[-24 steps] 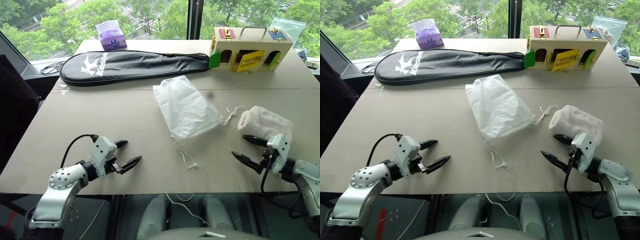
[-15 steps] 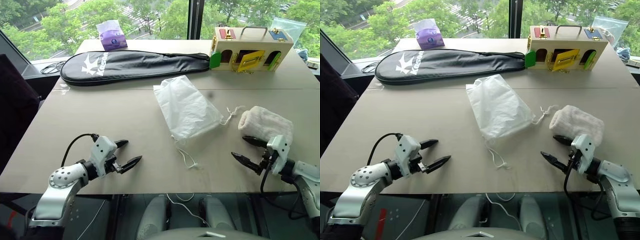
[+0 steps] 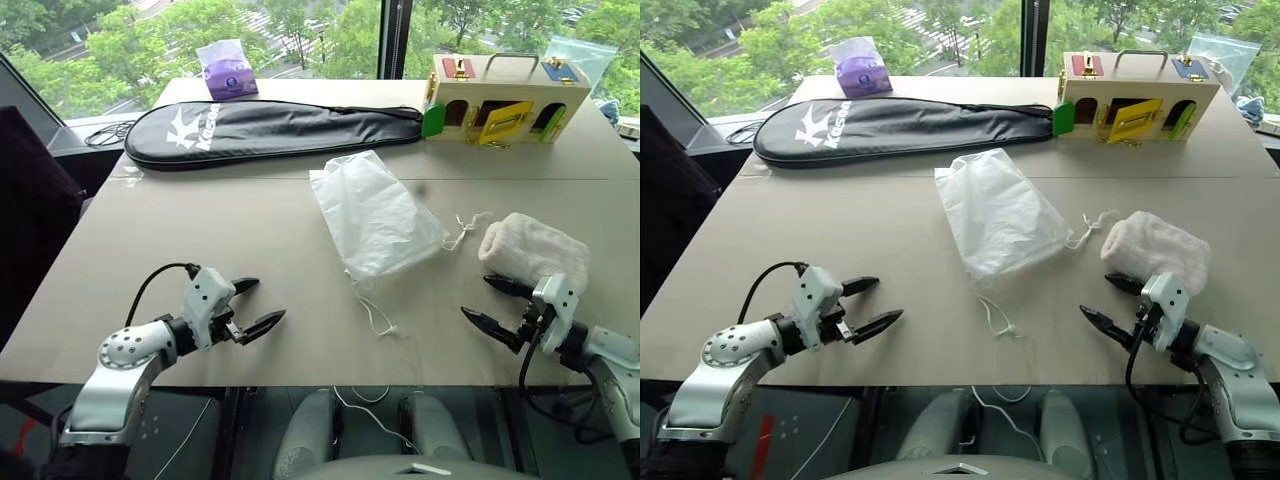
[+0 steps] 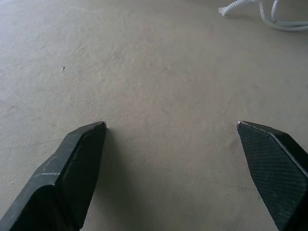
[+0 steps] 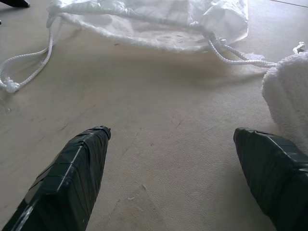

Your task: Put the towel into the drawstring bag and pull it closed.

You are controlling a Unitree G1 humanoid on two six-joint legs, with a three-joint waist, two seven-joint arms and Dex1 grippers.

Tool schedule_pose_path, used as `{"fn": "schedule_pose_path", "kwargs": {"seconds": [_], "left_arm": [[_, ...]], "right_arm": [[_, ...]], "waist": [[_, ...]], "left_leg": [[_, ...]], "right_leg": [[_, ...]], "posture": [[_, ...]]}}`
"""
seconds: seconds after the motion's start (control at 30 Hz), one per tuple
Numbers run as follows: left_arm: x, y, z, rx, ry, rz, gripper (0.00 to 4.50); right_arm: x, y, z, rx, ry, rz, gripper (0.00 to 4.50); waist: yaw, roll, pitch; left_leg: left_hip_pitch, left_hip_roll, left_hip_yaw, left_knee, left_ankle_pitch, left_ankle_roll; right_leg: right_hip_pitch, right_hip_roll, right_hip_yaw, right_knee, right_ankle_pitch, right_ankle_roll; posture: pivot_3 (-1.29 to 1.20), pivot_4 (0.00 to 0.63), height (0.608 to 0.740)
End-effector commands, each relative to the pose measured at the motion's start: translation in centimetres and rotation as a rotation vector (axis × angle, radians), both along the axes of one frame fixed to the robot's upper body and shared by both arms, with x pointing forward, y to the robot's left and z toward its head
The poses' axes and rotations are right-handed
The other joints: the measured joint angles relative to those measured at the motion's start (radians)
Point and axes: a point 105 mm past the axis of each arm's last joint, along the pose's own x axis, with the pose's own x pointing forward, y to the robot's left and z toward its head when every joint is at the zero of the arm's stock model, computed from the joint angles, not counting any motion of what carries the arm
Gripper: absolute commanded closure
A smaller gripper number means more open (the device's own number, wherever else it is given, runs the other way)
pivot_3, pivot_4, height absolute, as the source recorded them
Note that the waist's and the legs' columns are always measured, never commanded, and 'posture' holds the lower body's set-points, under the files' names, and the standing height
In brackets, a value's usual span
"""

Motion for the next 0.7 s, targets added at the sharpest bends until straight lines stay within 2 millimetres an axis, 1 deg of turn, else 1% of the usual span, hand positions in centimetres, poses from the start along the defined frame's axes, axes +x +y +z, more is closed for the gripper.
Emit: {"fn": "schedule_pose_path", "kwargs": {"seconds": [0.03,0.2,0.33,0.37,0.47,0.5,0.57,0.6,0.7], "left_arm": [[0.1,-0.1,0.4,0.005,-0.008,-0.021,0.0],[0.3,-2.0,1.3,-0.013,-0.021,-0.096,0.0],[0.8,-6.0,3.5,-0.049,-0.071,-0.229,0.0],[0.9,-6.4,3.9,-0.055,-0.08,-0.241,0.0],[1.8,-8.7,5.8,-0.073,-0.145,-0.288,0.0],[2.4,-10.1,6.9,-0.098,-0.18,-0.301,0.0],[3.1,-12.3,8.5,-0.143,-0.204,-0.318,0.0],[3.3,-13.4,8.9,-0.143,-0.209,-0.344,0.0],[3.8,-15.7,8.7,-0.096,-0.207,-0.388,0.0]], "right_arm": [[-0.1,0.1,1.4,0.006,-0.061,0.001,0.1],[-0.4,0.2,1.5,0.011,-0.064,0.0,0.1],[-1.3,1.0,2.3,0.061,-0.084,0.009,0.1],[-1.5,1.2,2.5,0.071,-0.088,0.008,0.1],[-1.8,1.6,3.0,0.086,-0.099,-0.002,0.1],[-2.1,1.9,3.1,0.087,-0.101,-0.005,0.1],[-2.4,2.1,3.2,0.086,-0.104,-0.01,0.1],[-2.5,2.2,3.3,0.087,-0.107,-0.015,0.1],[-2.5,2.3,3.5,0.089,-0.117,-0.034,0.1]], "waist": [[0.001,0.0,0.0],[0.009,0.0,0.0],[0.019,-0.001,0.0],[0.019,-0.001,0.0],[0.018,-0.001,0.0],[0.019,-0.001,0.0],[0.02,-0.001,0.0],[0.019,-0.002,0.0],[0.015,-0.002,0.001]], "left_leg": [[0.0,0.0,0.0,0.0,0.0,0.0],[0.0,0.0,0.0,0.0,0.0,0.0],[-0.001,0.0,-0.001,0.001,0.0,0.0],[-0.001,0.0,-0.001,0.001,0.0,0.0],[-0.002,0.0,-0.001,0.002,0.0,0.0],[-0.002,0.0,-0.001,0.003,0.0,0.0],[-0.002,-0.001,-0.001,0.004,0.0,0.0],[-0.003,-0.001,-0.002,0.005,0.0,0.0],[-0.003,-0.001,-0.001,0.005,0.0,0.0]], "right_leg": [[0.0,0.0,0.0,0.0,0.0,0.0],[0.0,0.0,0.0,0.0,0.0,0.0],[0.0,0.001,-0.001,0.0,0.0,0.0],[0.0,0.001,-0.001,0.0,0.0,0.0],[0.0,0.002,-0.001,0.0,0.0,0.0],[0.0,0.002,-0.002,0.0,0.0,0.0],[0.0,0.006,-0.004,0.001,0.001,0.001],[0.0,0.008,-0.005,0.002,0.002,0.004],[0.0,0.009,-0.003,0.002,0.003,0.005]], "posture": [[0.0,0.15,0.74],[0.0,0.15,0.74],[0.0,0.15,0.74],[0.0,0.15,0.74],[0.0,0.15,0.74],[0.0,0.15,0.74],[0.0,0.15,0.74],[0.0,0.15,0.74],[0.0,0.15,0.74]]}}
